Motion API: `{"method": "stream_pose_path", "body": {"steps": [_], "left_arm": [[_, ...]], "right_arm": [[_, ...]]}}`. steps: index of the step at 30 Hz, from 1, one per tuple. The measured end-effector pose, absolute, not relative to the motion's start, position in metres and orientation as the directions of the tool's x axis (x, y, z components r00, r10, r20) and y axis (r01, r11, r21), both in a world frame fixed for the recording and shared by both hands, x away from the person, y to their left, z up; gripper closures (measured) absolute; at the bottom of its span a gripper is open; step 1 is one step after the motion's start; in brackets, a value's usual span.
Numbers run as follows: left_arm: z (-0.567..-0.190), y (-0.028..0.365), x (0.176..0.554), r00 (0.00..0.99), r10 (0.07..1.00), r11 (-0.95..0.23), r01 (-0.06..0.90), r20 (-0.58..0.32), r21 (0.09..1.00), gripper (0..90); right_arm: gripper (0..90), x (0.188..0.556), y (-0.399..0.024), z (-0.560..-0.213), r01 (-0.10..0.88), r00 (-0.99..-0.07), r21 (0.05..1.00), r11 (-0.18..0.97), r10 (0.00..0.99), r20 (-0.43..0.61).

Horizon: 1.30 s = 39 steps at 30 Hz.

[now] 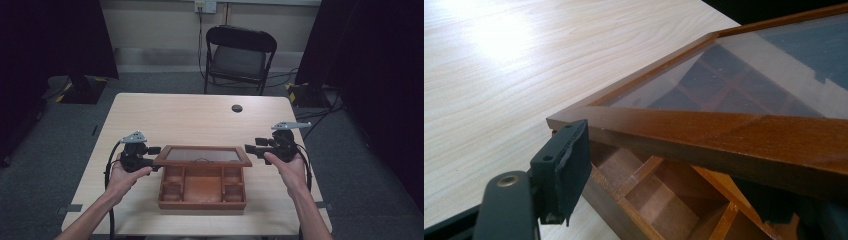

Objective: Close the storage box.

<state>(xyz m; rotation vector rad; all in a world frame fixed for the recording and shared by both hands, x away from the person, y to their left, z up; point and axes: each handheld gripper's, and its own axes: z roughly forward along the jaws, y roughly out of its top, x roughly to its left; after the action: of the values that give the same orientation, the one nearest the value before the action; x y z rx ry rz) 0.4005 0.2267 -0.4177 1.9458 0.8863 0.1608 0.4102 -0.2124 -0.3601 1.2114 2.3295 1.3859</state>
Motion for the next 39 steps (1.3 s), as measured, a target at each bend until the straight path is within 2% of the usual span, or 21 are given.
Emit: {"method": "stream_pose_path", "body": {"steps": [1,5,13,16,18,21,39], "left_arm": [[-0.419,0.226,0.401,0.727,0.639,-0.27,0.518,-0.252,0.812,26.0],[-0.421,0.225,0.399,0.731,0.635,-0.276,0.516,-0.25,0.811,25.7],[-0.424,0.225,0.4,0.734,0.631,-0.278,0.516,-0.251,0.81,25.0],[-0.425,0.224,0.4,0.736,0.629,-0.282,0.515,-0.249,0.809,25.0],[-0.426,0.224,0.399,0.737,0.632,-0.293,0.515,-0.241,0.806,25.0],[-0.427,0.224,0.399,0.738,0.634,-0.302,0.512,-0.232,0.804,24.8],[-0.431,0.225,0.4,0.739,0.635,-0.315,0.515,-0.227,0.797,25.6]], "right_arm": [[48.7,0.408,-0.204,-0.352,0.539,-0.701,0.801,0.261,0.666,0.255],[55.0,0.403,-0.185,-0.342,0.525,-0.756,0.8,0.291,0.592,0.28],[55.4,0.398,-0.149,-0.332,0.477,-0.84,0.796,0.372,0.458,0.29],[61.6,0.396,-0.136,-0.329,0.451,-0.867,0.796,0.404,0.41,0.283],[69.2,0.399,-0.125,-0.329,0.432,-0.888,0.799,0.418,0.35,0.297],[73.7,0.401,-0.115,-0.335,0.431,-0.896,0.791,0.434,0.307,0.32],[80.6,0.401,-0.096,-0.343,0.413,-0.91,0.74,0.53,0.22,0.351]]}}
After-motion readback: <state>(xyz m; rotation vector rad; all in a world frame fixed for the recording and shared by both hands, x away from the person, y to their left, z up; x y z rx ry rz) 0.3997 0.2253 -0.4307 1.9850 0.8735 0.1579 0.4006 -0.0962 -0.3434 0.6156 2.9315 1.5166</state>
